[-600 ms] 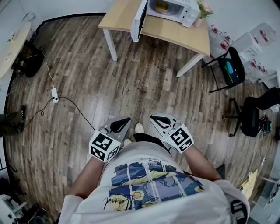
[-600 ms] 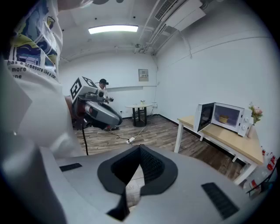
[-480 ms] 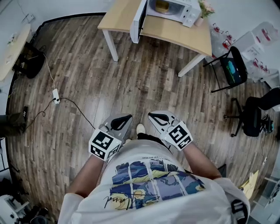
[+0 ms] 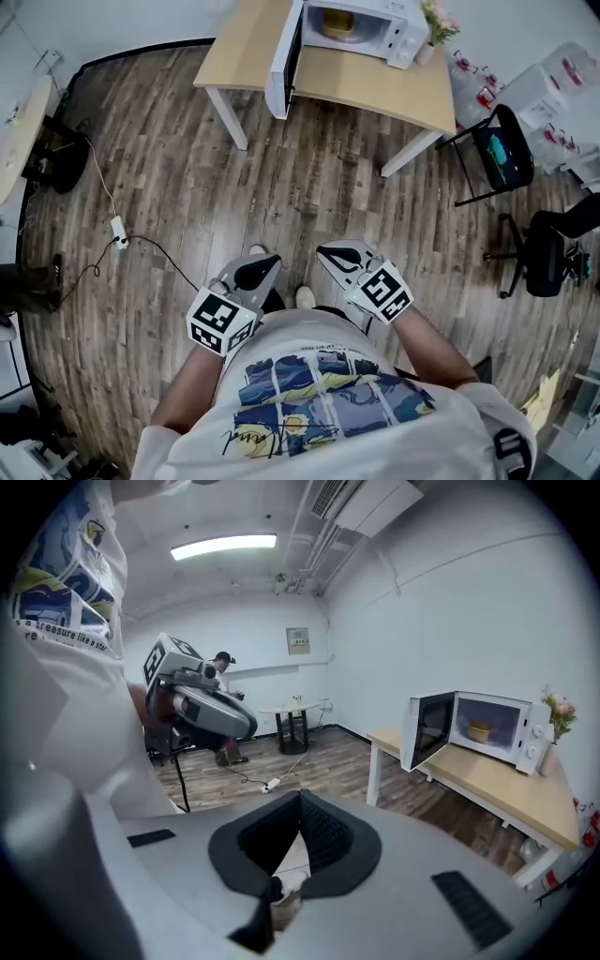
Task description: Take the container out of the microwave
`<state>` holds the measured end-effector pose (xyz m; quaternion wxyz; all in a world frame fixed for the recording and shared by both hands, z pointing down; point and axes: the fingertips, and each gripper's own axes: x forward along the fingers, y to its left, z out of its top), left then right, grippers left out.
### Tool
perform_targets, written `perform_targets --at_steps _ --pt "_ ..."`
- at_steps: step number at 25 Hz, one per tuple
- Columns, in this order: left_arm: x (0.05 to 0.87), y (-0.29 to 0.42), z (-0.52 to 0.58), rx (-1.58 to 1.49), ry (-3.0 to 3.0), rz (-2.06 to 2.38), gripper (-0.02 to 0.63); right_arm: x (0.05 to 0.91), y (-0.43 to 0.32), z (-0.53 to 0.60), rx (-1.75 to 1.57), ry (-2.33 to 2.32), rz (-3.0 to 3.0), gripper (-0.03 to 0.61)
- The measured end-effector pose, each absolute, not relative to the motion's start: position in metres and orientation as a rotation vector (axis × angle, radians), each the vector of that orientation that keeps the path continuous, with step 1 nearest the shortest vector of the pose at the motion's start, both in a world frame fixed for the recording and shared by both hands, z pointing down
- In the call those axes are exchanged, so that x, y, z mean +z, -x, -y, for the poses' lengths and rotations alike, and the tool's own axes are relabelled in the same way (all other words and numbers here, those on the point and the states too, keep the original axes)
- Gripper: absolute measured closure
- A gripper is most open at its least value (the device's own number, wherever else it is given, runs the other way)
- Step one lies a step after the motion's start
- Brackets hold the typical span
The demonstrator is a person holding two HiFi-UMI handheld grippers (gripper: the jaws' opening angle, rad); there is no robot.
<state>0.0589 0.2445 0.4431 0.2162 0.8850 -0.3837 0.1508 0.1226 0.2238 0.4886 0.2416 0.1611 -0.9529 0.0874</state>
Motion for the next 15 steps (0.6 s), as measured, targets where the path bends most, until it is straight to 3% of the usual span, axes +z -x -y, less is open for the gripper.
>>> perform_targets --at_steps 15 --pt "0.427 0.029 -0.041 0.437 -2.680 0.780 0.604 0.455 -0.062 -0.014 0.144 -0.834 2.494 0.571"
